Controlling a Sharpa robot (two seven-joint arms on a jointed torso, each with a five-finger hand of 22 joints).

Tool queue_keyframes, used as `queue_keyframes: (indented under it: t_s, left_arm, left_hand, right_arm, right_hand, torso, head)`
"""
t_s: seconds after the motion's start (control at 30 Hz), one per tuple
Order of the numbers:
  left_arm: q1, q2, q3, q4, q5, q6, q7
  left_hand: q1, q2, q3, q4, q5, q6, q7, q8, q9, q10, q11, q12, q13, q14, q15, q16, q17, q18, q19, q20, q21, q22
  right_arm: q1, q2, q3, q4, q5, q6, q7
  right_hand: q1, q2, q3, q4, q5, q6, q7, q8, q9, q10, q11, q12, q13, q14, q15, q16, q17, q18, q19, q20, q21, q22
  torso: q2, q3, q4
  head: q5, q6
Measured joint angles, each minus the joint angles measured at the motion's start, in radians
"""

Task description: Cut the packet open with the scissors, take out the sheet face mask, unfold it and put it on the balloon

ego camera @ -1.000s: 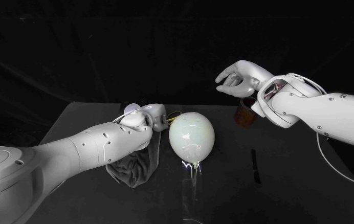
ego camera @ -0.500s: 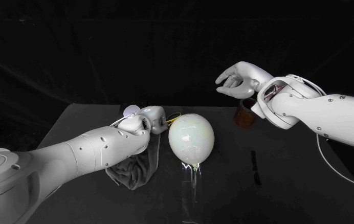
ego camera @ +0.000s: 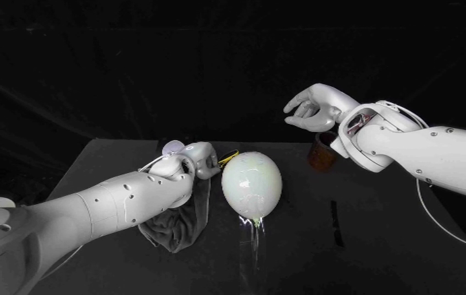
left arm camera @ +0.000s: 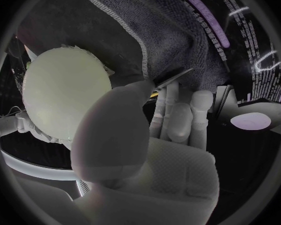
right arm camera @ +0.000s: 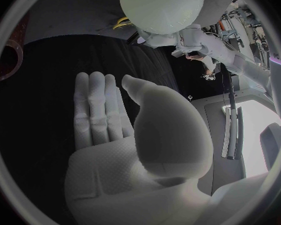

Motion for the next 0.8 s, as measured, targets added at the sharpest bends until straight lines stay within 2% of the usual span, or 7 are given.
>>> queue_keyframes:
  t_s: [0.1,0.23,0.47,0.6,0.8]
  left_arm:
    - [0.002,-0.006,0.004,0.008,0.010,-0.002,0.006]
    - [0.005,-0.014,0.010,0.019,0.022,-0.003,0.014]
    - [0.011,-0.027,0.020,0.038,0.042,-0.006,0.027]
    - [0.018,-0.035,0.026,0.046,0.058,-0.009,0.038]
    - [0.029,-0.050,0.033,0.058,0.089,-0.011,0.054]
  left_hand:
    - [0.000,0.000,0.004,0.004,0.000,0.000,0.000,0.000,0.000,0.000,0.000,0.000,0.001,0.000,0.000,0.000,-0.006,0.000,0.000,0.000,0.000,-0.001]
    - [-0.013,0.013,0.007,0.007,0.000,0.000,0.000,0.000,0.000,0.000,0.000,0.000,0.001,0.000,0.000,0.000,-0.014,0.000,0.000,0.000,0.000,-0.009]
    - [-0.013,0.013,0.010,0.010,0.000,0.000,0.000,0.000,0.000,0.000,0.000,0.004,0.001,0.000,0.000,0.000,-0.015,0.000,0.000,0.000,0.000,-0.011]
    - [-0.024,0.023,0.014,0.014,-0.002,0.001,-0.001,0.000,0.000,0.000,0.000,0.000,-0.002,0.000,0.000,-0.001,-0.014,0.000,0.000,0.000,0.000,-0.010]
    - [-0.024,0.023,0.014,0.014,-0.005,0.002,-0.001,0.000,0.000,0.000,0.000,0.000,-0.002,0.000,0.000,-0.001,-0.013,0.000,0.000,0.000,0.000,-0.004]
  right_arm:
    - [0.000,0.000,0.000,-0.002,0.001,0.000,0.000]
    - [-0.001,0.001,0.000,-0.003,0.001,0.000,0.000]
    - [-0.002,0.002,0.000,-0.005,0.003,0.001,0.001]
    - [-0.002,0.003,0.000,-0.007,0.004,0.002,0.002]
    - [-0.003,0.007,-0.001,-0.014,0.005,0.003,0.003]
  right_hand:
    - [0.000,0.000,0.000,0.000,0.000,0.000,0.000,0.000,0.000,0.000,0.000,0.000,0.000,0.000,0.000,0.000,0.000,0.000,0.000,0.000,0.000,0.000]
    - [0.000,0.000,0.000,0.000,0.000,0.000,0.000,0.000,0.000,0.000,0.000,0.000,0.001,0.000,0.000,0.000,0.000,0.000,0.000,0.000,0.000,0.000]
    - [0.000,0.000,0.000,0.000,0.000,0.000,0.000,0.000,-0.001,0.000,0.000,0.000,0.001,0.000,0.000,0.000,0.000,-0.001,-0.004,-0.004,0.000,0.000]
    - [0.000,0.000,0.000,0.000,0.000,-0.001,0.001,0.000,-0.001,0.000,0.000,0.000,0.001,0.000,0.000,0.000,0.000,-0.001,-0.004,-0.004,0.000,0.000]
    - [0.000,0.000,0.000,0.000,0.000,-0.003,0.002,0.000,-0.001,0.000,0.000,0.000,0.001,0.000,0.000,0.000,0.000,-0.001,-0.004,-0.004,0.000,0.001]
  torso:
    - [0.000,0.0002,0.0000]
    - [0.000,0.0005,0.0000]
    - [0.000,0.0006,0.0000]
    - [0.000,0.0005,0.0000]
    - [0.000,0.0002,0.0000]
  head:
    - [0.000,0.001]
    - [0.000,0.004]
    - [0.001,0.006]
    - [0.002,0.009]
    - [0.003,0.012]
